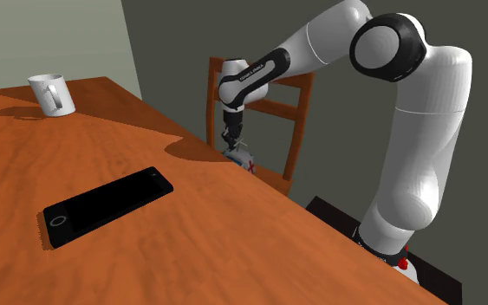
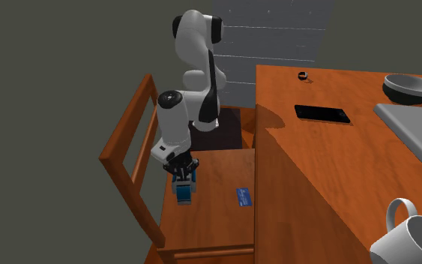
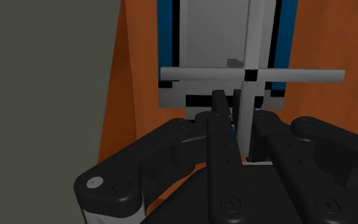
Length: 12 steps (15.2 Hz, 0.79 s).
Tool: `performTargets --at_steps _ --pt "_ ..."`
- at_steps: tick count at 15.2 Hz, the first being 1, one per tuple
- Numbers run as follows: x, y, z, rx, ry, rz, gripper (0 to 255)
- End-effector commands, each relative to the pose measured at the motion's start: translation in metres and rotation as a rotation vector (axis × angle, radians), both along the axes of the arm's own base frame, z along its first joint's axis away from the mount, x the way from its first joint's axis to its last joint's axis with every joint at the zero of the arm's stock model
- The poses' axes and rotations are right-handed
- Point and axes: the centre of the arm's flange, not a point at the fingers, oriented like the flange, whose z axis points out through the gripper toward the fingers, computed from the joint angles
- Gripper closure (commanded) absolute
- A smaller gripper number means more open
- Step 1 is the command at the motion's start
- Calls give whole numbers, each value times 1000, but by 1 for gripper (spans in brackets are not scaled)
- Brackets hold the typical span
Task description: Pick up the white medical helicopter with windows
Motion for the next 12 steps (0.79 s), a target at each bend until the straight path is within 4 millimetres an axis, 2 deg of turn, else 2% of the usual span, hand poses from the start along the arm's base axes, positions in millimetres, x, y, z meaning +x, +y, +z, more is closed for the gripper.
performTargets --at_steps 1,12 --pt "0 0 10 0 -1 0 255" --pt "0 0 68 0 -1 0 255"
